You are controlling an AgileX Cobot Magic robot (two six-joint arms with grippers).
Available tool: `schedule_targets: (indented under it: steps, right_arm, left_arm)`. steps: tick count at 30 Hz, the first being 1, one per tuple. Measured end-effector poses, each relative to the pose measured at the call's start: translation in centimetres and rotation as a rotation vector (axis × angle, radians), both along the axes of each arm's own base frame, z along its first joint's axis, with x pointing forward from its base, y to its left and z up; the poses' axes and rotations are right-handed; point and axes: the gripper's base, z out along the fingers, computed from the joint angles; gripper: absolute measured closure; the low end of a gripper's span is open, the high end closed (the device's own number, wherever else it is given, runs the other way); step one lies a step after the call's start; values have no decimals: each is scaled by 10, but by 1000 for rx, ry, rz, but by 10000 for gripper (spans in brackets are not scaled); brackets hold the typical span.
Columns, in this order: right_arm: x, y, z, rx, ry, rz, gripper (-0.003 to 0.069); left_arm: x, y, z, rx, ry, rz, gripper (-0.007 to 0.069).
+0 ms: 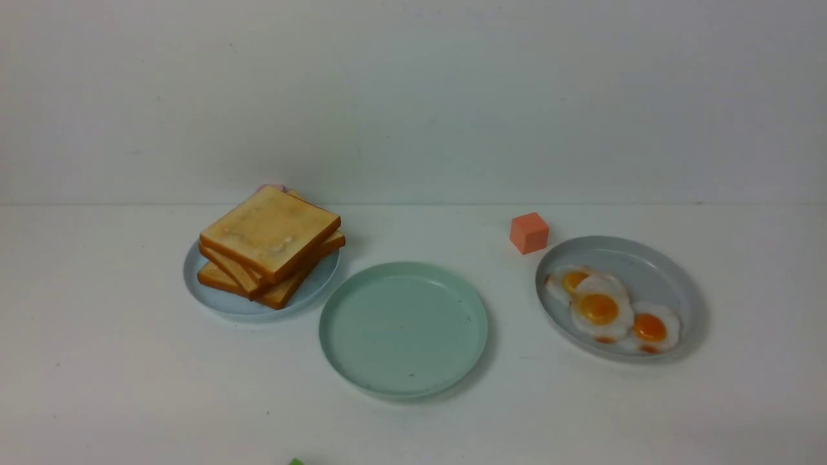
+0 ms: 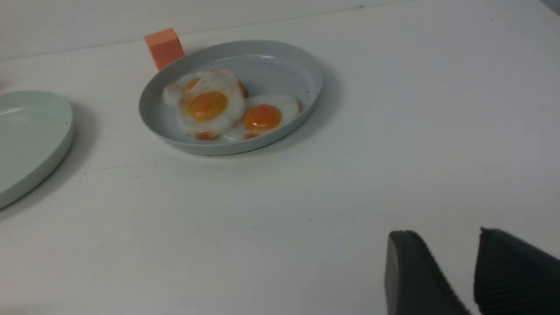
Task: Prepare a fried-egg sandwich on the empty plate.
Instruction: Use the left arm to grab a slice of bread
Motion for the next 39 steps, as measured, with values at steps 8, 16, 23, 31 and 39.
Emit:
schedule_targets:
  steps: [8,16,23,31,39]
  right_arm:
    - [0,0,0,0,0,0,418]
    - [0,0,0,0,0,0,418]
    - [0,0,0,0,0,0,418]
    - [0,-2,0,-50,-2,-3,418]
    - [4,1,10,222,-149,-37,418]
  left_arm:
    - [2,-1,7,-94,-74,19,387]
    - [5,0,29,-790,-271,127,387]
    - [0,-7,58,-766,-259,29,387]
    - [24,-34,136,-349,33,-288,387]
    - [59,-45,158,-208,113,-381,387]
